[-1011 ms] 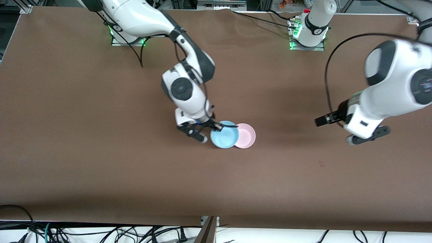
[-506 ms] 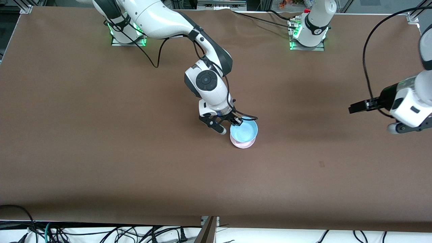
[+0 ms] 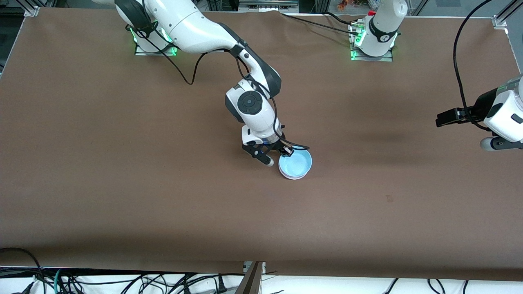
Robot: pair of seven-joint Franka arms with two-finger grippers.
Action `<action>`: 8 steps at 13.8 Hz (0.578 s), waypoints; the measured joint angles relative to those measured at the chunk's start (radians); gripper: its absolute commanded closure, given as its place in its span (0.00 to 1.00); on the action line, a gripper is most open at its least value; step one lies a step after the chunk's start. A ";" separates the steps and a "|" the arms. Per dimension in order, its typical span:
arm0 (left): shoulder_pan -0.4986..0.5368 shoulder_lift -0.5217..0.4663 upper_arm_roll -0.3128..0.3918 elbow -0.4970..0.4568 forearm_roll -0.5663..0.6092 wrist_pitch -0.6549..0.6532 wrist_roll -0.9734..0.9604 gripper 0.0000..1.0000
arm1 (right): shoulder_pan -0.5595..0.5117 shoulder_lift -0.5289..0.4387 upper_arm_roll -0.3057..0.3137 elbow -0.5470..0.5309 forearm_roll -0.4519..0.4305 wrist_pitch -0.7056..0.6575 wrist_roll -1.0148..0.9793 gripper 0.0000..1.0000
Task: Stack pink and blue bowls on white bowl
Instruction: 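Lower the blue bowl into the pink bowl with the right gripper, then open the right gripper and lift it away from the stack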
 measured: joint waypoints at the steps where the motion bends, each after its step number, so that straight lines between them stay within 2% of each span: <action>1: 0.000 0.001 -0.001 0.000 0.000 0.000 0.001 0.00 | 0.000 0.002 -0.001 0.000 -0.003 0.000 -0.001 1.00; 7: -0.009 0.001 -0.004 0.000 0.000 0.000 0.002 0.00 | 0.003 0.005 -0.001 0.000 -0.016 -0.002 -0.001 1.00; 8: -0.007 0.001 -0.004 0.000 0.000 0.000 0.002 0.00 | 0.005 0.008 -0.001 0.000 -0.019 -0.002 -0.002 0.96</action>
